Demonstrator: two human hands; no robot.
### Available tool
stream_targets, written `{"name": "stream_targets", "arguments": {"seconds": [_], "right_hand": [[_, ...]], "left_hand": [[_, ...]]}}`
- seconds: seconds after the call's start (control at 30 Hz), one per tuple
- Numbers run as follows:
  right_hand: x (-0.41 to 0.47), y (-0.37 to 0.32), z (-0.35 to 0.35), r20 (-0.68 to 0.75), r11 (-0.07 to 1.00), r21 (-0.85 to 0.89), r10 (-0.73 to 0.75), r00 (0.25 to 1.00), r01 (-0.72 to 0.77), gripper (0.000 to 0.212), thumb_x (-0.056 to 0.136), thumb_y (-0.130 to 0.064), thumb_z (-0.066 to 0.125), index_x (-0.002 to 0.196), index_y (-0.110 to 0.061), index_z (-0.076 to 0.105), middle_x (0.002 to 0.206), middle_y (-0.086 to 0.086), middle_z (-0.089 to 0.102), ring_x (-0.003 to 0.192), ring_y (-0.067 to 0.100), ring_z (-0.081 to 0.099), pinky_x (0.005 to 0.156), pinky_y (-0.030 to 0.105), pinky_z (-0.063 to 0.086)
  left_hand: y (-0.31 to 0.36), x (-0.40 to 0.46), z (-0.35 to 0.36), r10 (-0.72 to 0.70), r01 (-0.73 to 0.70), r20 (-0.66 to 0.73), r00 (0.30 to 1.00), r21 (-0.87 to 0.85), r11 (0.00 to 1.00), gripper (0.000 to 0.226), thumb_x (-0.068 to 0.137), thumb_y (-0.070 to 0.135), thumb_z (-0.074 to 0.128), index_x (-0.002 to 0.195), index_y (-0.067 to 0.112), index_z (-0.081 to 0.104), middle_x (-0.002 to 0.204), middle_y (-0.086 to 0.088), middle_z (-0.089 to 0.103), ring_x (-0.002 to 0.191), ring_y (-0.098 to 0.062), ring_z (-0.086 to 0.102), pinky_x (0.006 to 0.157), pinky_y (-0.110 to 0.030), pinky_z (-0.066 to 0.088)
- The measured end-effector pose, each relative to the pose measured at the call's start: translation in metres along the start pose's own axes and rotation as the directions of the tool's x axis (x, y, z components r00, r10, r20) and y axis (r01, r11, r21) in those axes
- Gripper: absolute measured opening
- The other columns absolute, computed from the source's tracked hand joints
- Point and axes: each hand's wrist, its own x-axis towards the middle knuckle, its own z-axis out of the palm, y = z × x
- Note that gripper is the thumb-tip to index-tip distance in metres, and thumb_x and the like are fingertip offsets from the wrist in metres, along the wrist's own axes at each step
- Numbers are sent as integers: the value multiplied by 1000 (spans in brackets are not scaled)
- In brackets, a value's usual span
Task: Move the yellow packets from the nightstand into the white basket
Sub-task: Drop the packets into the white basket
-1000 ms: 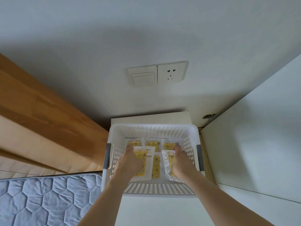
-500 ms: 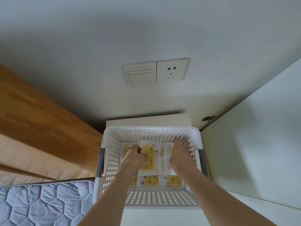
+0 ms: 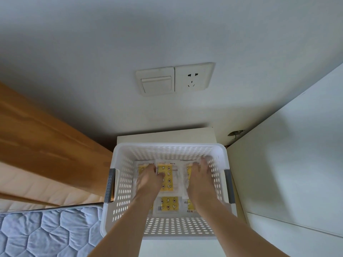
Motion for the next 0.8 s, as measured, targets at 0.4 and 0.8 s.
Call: {"name": "stream_targets", "arguments": {"seconds": [0.4, 0.8], "right_hand": [[-9, 0, 18, 240, 980, -194, 3, 971, 44, 66, 93, -10, 48, 151, -3, 18, 159, 14, 4, 146, 33, 12, 120, 38, 19], [-55, -37, -92, 201, 980, -100, -151, 968, 174, 52, 89, -4, 47, 140, -7, 36, 139, 8, 43, 126, 24, 42, 109, 34, 36]], "left_hand": [[-3, 3, 8, 45, -38, -49, 998, 153, 988, 19, 92, 35, 57, 85, 21, 48, 85, 2, 53, 77, -17, 58, 59, -29, 42], [41, -81, -65, 236, -219, -32, 971, 275, 936, 37, 101, 30, 44, 134, 13, 46, 125, -7, 57, 112, -27, 57, 88, -39, 49]]}}
